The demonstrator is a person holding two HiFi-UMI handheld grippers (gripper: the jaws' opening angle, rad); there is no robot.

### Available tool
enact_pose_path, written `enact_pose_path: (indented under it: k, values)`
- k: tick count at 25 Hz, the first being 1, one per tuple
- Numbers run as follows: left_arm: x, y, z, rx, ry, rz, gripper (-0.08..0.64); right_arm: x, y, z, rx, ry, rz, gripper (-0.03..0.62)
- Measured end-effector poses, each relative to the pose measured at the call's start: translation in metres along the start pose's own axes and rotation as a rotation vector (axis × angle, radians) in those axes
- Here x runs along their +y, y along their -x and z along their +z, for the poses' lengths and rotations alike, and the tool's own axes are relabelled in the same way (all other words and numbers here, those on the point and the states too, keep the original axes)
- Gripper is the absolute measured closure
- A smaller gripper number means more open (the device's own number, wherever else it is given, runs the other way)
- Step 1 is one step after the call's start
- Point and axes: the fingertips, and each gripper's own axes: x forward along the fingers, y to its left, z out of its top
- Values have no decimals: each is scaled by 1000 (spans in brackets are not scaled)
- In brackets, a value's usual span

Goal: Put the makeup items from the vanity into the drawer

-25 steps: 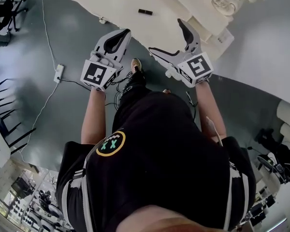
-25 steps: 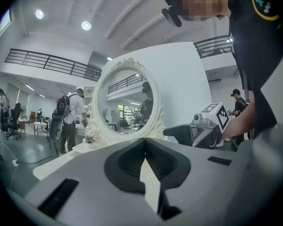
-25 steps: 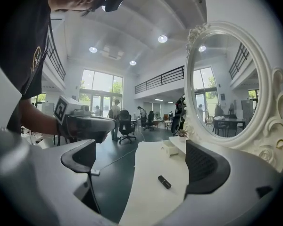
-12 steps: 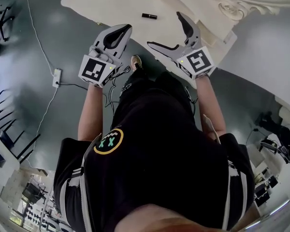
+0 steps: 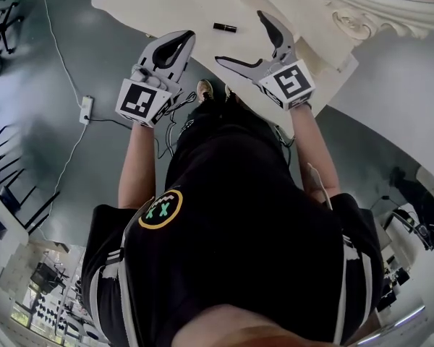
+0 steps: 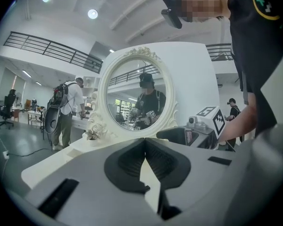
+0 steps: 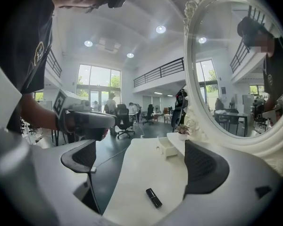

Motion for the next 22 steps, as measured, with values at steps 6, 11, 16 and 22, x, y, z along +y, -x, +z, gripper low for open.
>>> enact_pose_path:
  k: [6,11,16,22]
  values:
    - [4,-5,-5,6,4,43,538,-15,-31,-41,52,11,71,-6]
    - [8,1,-7,27,6,63,540,-23,-64,-84,125,36,114,-3]
    - [11,4,-9,41,7,79,538,-29,-89,-146,257,64,155,3]
    - [16,10,-8,54,8,95,538,-38,-106,-194,355,59,165,18]
